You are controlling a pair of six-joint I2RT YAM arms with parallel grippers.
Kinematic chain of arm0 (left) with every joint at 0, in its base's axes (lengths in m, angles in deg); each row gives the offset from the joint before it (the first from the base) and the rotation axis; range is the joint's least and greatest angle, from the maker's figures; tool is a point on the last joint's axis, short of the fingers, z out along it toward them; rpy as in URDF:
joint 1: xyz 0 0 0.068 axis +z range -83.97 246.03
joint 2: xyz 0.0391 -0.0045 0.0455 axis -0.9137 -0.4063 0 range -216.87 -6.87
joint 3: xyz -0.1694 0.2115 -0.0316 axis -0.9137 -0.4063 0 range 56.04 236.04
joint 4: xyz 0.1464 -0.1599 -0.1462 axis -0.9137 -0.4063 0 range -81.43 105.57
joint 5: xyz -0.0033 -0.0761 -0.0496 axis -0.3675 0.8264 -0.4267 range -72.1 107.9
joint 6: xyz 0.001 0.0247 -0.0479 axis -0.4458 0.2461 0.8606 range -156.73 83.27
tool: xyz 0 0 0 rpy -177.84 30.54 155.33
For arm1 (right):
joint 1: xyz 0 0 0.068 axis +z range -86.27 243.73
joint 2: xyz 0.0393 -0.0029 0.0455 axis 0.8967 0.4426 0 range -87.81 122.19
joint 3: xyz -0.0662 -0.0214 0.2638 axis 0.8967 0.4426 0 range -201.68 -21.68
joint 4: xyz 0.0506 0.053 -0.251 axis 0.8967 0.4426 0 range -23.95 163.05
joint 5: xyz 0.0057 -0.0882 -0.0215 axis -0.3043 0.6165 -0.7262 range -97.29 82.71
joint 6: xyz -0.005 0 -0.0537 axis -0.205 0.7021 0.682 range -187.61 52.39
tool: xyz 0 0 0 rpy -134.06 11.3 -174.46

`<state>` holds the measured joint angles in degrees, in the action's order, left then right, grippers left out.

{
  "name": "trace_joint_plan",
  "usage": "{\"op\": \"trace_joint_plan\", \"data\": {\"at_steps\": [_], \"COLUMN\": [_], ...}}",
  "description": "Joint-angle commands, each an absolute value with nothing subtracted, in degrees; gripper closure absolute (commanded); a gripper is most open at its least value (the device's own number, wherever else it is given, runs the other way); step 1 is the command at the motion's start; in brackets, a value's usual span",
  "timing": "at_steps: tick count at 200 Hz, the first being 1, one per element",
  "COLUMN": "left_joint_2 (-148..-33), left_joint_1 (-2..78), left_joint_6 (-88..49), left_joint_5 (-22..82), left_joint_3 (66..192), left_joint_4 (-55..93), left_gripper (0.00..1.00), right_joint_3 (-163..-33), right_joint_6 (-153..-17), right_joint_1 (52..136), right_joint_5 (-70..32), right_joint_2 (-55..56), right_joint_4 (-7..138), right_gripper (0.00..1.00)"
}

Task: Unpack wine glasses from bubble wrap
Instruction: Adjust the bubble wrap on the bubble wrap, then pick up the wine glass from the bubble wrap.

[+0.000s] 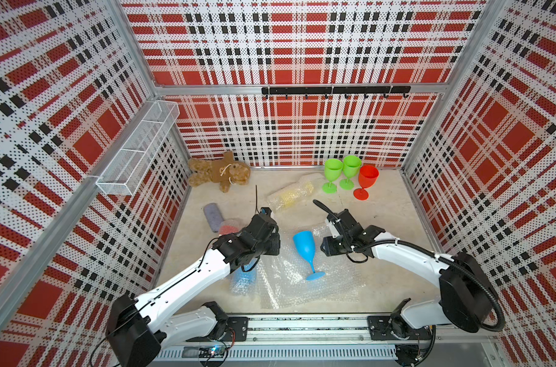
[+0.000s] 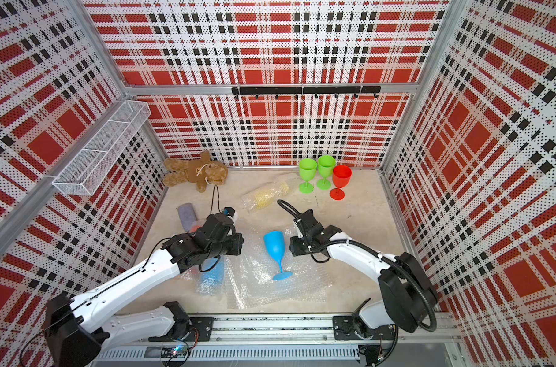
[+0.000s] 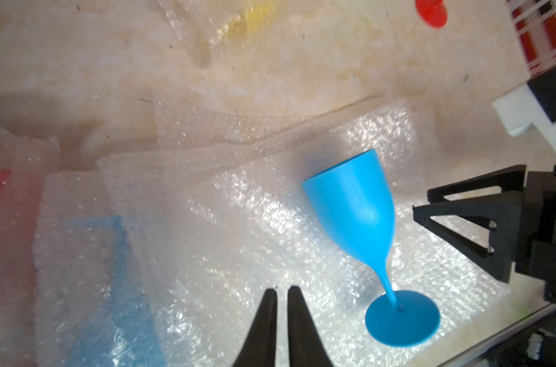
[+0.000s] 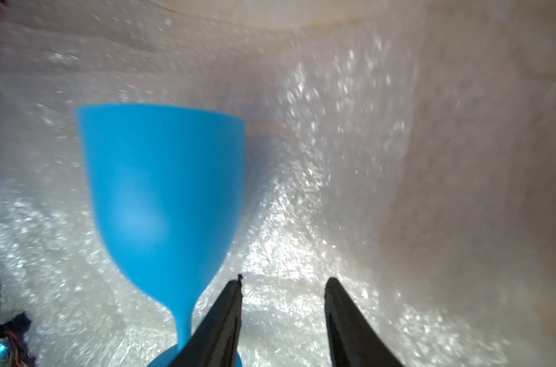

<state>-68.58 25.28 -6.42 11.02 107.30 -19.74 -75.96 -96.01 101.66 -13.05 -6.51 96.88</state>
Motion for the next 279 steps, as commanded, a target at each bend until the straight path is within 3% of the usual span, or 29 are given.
{"op": "trace_joint_plan", "data": {"at_steps": [1, 20, 44, 82, 162, 260, 279], "left_joint_2": [-61.76, -58.27, -55.76, -50.86, -50.04, -48.61, -48.64], "left_joint_1": [27.2, 30.3, 32.65, 32.98, 32.98, 36.46, 36.99], "left_joint_6": [-10.43, -12.5, -14.65, -14.58, -14.6, -14.33, -14.33], "left_joint_5": [11.68, 12.83, 12.42, 12.65, 15.15, 17.27, 17.2], "left_joint_3": [104.56, 102.73, 101.21, 97.99, 96.42, 95.94, 95.94], "left_joint_4": [-8.34, -5.08, -4.73, -1.65, 1.03, 1.8, 1.77], "left_gripper": [0.79, 0.69, 0.64, 0.63, 0.63, 0.64, 0.64], "right_joint_3": [-83.95, -92.09, -103.15, -116.61, -133.56, -132.66, -133.25], "right_joint_6": [-89.81, -87.64, -85.46, -84.49, -84.05, -83.61, -83.86], "right_joint_1": [102.7, 103.66, 105.71, 107.27, 107.76, 107.63, 107.46], "right_joint_5": [-10.5, -11.68, -13.72, -15.73, -13.62, -12.85, -12.77], "right_joint_2": [-7.13, -3.39, 5.51, 19.87, 38.88, 43.01, 42.42], "right_joint_4": [106.01, 111.01, 118.54, 128.41, 142.41, 143.18, 143.37], "right_gripper": [0.43, 0.32, 0.26, 0.0, 0.0, 0.03, 0.08]}}
